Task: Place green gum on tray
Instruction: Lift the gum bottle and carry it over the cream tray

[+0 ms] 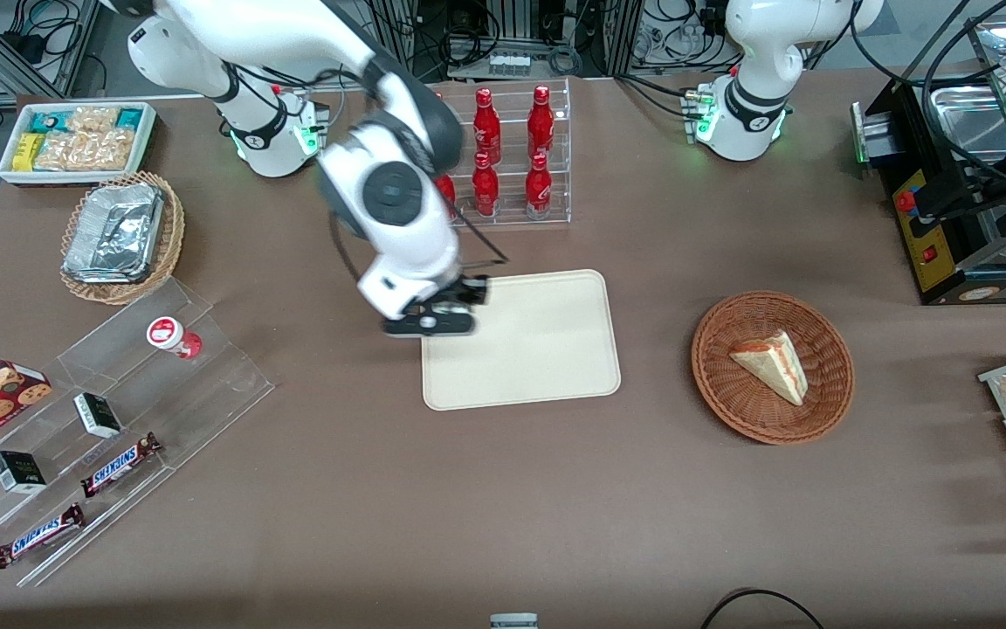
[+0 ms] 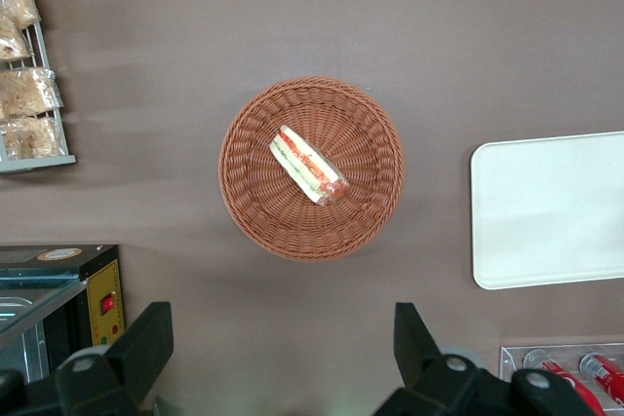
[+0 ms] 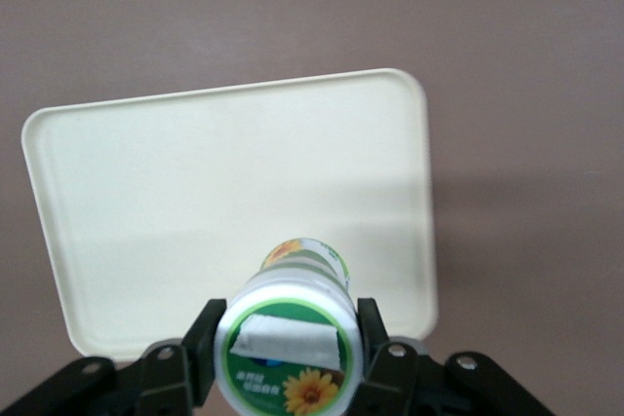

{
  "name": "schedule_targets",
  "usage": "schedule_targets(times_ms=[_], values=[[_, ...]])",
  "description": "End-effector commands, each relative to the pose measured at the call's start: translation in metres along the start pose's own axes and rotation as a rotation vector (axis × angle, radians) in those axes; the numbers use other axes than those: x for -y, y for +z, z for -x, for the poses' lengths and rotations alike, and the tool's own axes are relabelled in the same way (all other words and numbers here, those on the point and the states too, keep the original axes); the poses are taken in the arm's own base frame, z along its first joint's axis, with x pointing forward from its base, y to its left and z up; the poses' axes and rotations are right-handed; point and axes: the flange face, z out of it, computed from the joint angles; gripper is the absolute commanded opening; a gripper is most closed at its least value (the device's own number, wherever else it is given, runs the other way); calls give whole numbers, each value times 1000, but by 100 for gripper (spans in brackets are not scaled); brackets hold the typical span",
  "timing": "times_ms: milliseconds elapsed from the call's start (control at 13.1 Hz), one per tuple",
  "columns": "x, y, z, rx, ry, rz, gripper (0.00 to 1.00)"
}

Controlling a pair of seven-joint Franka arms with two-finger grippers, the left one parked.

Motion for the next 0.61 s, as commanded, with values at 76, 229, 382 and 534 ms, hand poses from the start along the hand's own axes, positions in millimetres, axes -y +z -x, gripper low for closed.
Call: schedule_targets(times_ms=[76,229,382,534], values=[[45,59,9,-37,52,-47,0],[52,79,15,-40,38,-47,0],[61,100,24,-43,16,-43,0],[63,116,28,-41,13,-41,0]])
